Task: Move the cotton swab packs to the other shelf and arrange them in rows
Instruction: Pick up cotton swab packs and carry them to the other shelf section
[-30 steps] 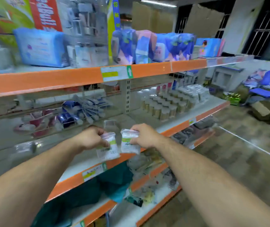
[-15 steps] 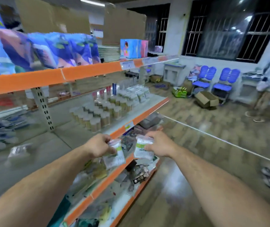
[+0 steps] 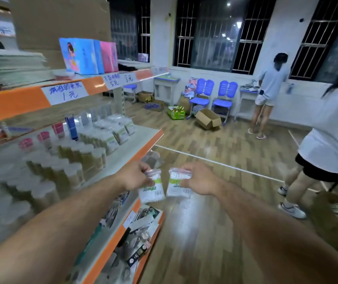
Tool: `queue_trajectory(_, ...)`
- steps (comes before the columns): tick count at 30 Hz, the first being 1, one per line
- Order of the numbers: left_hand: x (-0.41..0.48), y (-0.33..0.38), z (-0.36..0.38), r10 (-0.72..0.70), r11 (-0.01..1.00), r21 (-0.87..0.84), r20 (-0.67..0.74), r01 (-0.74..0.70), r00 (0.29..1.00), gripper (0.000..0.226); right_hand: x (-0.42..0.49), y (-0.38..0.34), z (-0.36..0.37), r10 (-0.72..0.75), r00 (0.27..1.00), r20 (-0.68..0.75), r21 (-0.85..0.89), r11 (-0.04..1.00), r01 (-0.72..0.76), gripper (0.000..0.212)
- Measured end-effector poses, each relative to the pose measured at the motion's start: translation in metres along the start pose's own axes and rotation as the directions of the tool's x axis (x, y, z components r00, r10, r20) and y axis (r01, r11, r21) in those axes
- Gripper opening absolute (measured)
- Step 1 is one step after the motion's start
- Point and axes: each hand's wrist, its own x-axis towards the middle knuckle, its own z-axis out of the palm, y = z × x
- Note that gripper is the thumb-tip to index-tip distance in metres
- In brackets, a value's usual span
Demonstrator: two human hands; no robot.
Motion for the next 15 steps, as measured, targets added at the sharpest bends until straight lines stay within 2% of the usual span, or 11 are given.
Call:
queue_trajectory(3, 0.045, 0.007, 0.005, 0.001, 1.000, 0.031, 0.038, -0.002, 0.999, 0.037, 0.032, 0.020, -0.008, 0.020, 1.000, 0.001, -0.019, 1.000, -0.020, 0.031)
queue_trajectory(7, 0.102, 0.017, 0.011, -0.029, 0.999, 0.041, 0.063, 0.026, 0.998, 0.039, 0.083, 0.050, -0.022, 0.013, 1.000, 0.023, -0.041, 0.999, -0.012, 0.020)
queue_trajectory(12, 0.167, 0.036, 0.019, -0.049, 0.999, -0.002, -0.041, 0.049, 0.998, 0.018, 0.166, 0.092, -0.043, -0.035, 0.997, 0.074, 0.033, 0.999, 0.033, 0.018)
queue_trajectory(15, 0.207, 0.044, 0.011, -0.109, 0.993, 0.033, -0.092, 0.113, 0.990, 0.032, 0.218, 0.108, -0.058, -0.063, 0.993, 0.100, 0.045, 0.997, 0.058, 0.014)
